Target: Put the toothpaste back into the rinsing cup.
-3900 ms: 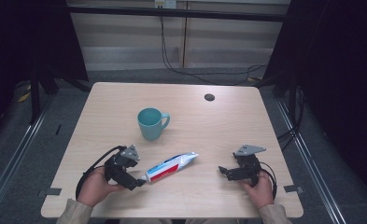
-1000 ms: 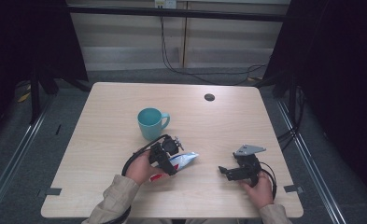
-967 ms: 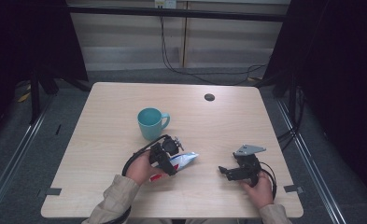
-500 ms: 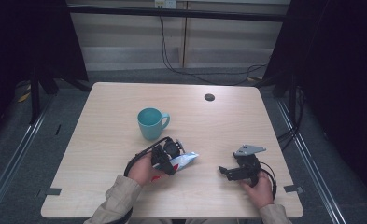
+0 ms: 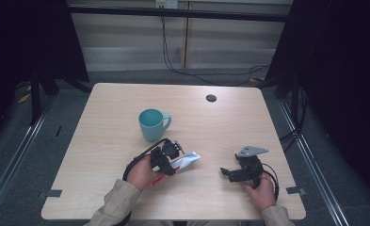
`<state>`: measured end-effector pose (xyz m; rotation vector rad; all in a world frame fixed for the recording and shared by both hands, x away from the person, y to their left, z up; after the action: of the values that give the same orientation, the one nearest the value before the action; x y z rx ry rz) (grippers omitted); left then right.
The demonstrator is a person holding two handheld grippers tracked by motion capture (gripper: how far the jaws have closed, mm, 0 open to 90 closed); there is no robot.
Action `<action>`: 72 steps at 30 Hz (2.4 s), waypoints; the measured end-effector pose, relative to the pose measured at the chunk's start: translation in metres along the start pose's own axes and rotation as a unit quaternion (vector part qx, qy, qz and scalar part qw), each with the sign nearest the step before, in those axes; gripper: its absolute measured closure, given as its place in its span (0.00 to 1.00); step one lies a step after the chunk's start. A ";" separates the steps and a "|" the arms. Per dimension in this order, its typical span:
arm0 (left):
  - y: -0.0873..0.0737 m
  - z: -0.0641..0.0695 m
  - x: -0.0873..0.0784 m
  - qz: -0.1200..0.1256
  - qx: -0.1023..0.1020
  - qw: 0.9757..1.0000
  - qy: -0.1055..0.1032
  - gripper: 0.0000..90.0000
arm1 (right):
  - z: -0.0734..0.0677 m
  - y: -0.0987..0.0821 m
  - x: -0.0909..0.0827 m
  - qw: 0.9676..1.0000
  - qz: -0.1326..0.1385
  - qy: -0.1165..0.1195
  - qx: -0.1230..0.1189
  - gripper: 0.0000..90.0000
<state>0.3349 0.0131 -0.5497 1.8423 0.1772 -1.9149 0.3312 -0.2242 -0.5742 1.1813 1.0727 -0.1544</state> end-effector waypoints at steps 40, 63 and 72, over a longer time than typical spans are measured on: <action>0.006 -0.031 -0.067 0.150 -0.047 0.988 0.000 0.82 | 0.000 0.000 0.000 1.000 0.000 0.000 0.000 0.14; 0.005 -0.053 -0.100 0.204 -0.079 0.975 0.022 0.82 | 0.000 0.000 0.000 1.000 0.000 0.000 0.000 0.14; 0.006 -0.061 -0.108 0.224 -0.094 0.970 0.022 0.82 | 0.000 0.000 0.000 1.000 0.000 0.000 0.000 0.14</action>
<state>0.3906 0.0592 -0.4488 1.6316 -0.0436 -1.4936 0.3311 -0.2241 -0.5743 1.1814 1.0725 -0.1556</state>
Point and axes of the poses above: each handheld gripper's, and its own axes: x roughly forward along the jaws, y roughly out of its top, z roughly to its right, the point moved 9 cm from there along x, roughly forward along the jaws, and after that the axes turned 4 degrees about -z, right-handed, at the moved point
